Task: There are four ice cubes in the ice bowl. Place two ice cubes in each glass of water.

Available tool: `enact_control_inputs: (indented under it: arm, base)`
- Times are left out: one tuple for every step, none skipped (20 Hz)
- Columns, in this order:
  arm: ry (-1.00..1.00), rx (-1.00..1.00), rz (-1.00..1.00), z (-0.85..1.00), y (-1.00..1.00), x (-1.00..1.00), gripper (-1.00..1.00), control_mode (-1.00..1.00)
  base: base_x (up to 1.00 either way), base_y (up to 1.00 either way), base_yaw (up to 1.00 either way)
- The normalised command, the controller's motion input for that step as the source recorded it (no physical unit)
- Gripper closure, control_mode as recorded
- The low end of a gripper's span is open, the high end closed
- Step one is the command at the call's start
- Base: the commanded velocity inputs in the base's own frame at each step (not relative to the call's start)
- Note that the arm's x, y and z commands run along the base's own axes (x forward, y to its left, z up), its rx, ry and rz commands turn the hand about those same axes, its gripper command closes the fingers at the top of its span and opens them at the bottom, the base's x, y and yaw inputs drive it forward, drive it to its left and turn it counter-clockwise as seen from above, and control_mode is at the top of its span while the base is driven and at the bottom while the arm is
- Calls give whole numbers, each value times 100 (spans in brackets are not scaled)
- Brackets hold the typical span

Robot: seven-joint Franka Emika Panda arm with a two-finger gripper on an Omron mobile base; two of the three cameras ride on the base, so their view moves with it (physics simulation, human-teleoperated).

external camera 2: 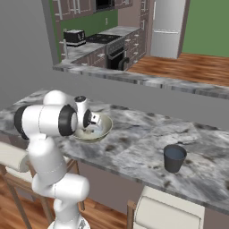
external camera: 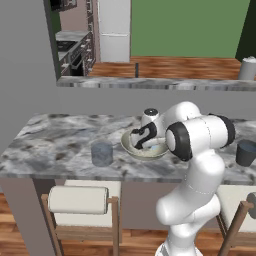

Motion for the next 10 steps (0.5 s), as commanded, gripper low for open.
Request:
enact_control_inputs:
  arm:
    - [0, 5, -5, 75, -46, 0, 100, -100]
    - [-2, 6, -6, 86, -51, -1, 100, -100]
    - [-3, 8, -9, 97, -56, -3, 100, -100]
    - [-9, 9, -11, 100, -53, -8, 100, -100]
    - [-10, 8, -12, 100, -40, -6, 100, -100]
    - [-10, 9, -13, 100, -42, -9, 100, -100]
    - [-6, 8, -13, 100, -44, -14, 100, -100]
    - [0, 4, -11, 100, -61, -24, 100, -100]
    - [0, 0, -10, 100, -61, -31, 100, -100]
    - [0, 0, -10, 100, -70, -36, 100, -100]
  base:
    - [0, 0, 0]
    - [0, 0, 0]
    - [0, 0, 0]
    - [0, 0, 0]
    - [0, 0, 0]
    - [0, 0, 0]
    - [0, 0, 0]
    - [0, 0, 0]
    - [0, 0, 0]
    - [0, 0, 0]
